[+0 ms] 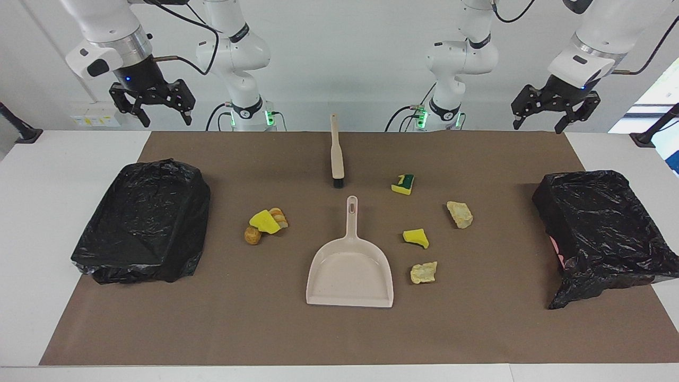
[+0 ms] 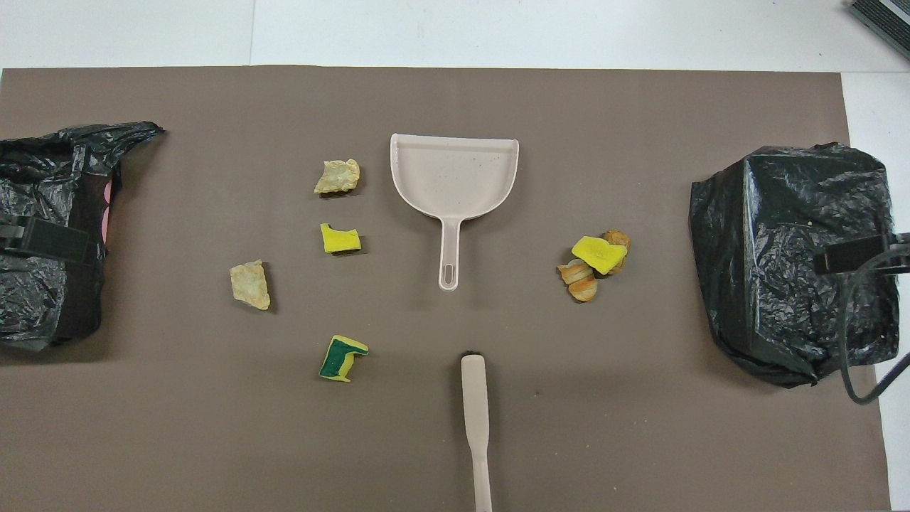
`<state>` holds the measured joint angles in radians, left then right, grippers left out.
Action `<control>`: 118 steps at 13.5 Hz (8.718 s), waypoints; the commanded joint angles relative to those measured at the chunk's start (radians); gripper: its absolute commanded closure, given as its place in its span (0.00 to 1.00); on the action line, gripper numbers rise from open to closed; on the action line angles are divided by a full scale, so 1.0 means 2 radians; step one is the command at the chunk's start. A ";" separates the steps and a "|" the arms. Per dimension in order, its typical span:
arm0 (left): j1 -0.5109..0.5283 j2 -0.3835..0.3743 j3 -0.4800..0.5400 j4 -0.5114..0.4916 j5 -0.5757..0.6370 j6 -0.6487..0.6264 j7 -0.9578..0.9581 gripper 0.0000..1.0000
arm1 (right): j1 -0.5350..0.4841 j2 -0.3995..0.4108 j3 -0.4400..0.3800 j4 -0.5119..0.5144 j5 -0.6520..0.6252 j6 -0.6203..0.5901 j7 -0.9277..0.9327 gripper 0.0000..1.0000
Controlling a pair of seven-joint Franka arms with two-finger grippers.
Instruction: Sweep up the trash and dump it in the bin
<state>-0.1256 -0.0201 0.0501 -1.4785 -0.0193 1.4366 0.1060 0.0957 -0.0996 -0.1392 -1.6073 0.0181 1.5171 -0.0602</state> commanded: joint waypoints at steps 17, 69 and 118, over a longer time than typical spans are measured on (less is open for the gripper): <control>-0.027 -0.038 -0.017 -0.074 0.004 0.019 -0.016 0.00 | -0.006 -0.012 0.004 -0.016 0.000 -0.002 -0.010 0.00; -0.332 -0.051 -0.014 -0.376 -0.038 0.224 -0.422 1.00 | 0.050 0.033 0.027 -0.013 0.009 0.056 0.032 0.00; -0.038 0.236 -0.015 -0.058 0.061 0.299 0.154 1.00 | 0.175 0.179 0.051 -0.043 -0.018 0.183 -0.186 1.00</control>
<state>-0.2011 0.4113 0.0299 -1.6467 0.0804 2.0264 0.3911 0.4504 0.3008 -0.0478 -1.6268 0.0141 1.8659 -0.3094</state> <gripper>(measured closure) 0.740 0.678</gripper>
